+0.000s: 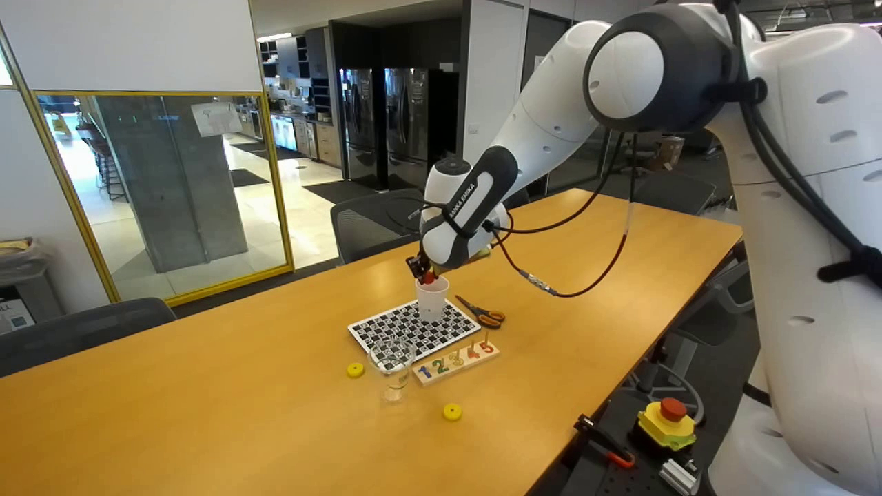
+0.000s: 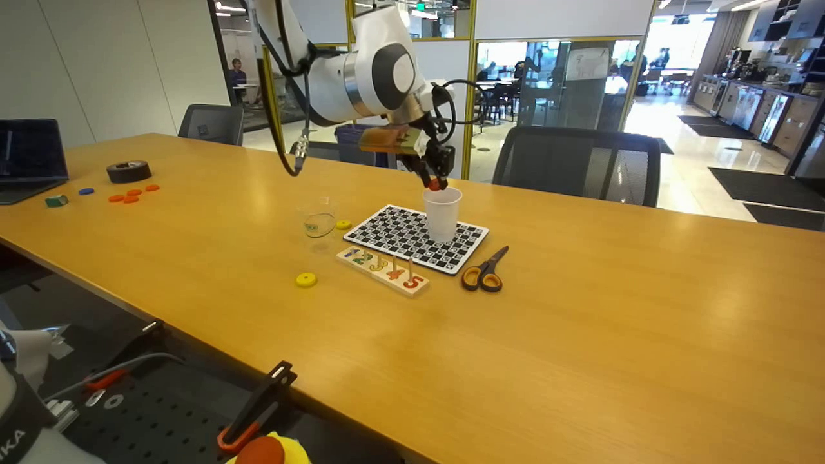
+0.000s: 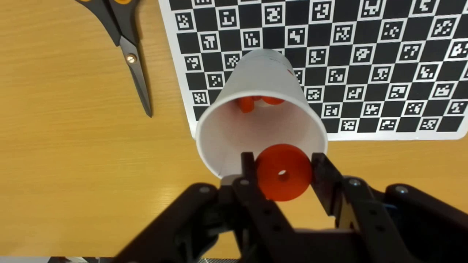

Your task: Pick up the orange tokens from the table and put them in the white cup. Put the yellow tokens in the colourless cup.

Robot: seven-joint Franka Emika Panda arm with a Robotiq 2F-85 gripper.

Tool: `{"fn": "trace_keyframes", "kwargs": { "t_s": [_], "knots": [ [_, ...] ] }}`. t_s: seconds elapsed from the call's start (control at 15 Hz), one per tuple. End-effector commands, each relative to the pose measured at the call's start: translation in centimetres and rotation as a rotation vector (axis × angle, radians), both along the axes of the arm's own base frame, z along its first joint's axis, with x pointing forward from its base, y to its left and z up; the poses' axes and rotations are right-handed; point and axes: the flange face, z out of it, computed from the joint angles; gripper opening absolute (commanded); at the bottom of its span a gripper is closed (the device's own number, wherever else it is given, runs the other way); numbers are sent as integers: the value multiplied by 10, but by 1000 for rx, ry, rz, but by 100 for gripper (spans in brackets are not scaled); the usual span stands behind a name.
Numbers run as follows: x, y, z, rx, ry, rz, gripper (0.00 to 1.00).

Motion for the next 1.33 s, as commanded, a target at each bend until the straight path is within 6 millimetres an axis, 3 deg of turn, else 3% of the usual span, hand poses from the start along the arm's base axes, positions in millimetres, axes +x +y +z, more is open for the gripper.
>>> {"fn": "trace_keyframes", "kwargs": {
  "t_s": [0.0, 0.07, 0.33, 0.4, 0.6, 0.93, 1.27],
  "knots": [
    [15, -3, 5, -13, 23, -35, 67],
    [15, -3, 5, -14, 38, -38, 67],
    [6, 6, 14, -6, 86, -22, 97],
    [0, 8, 17, -17, 95, -27, 100],
    [-24, 22, 25, -8, 147, 7, 100],
    [-91, 54, 28, 40, 286, 74, 100],
    [-147, 81, 4, 80, 368, 149, 100]
  ]
}}
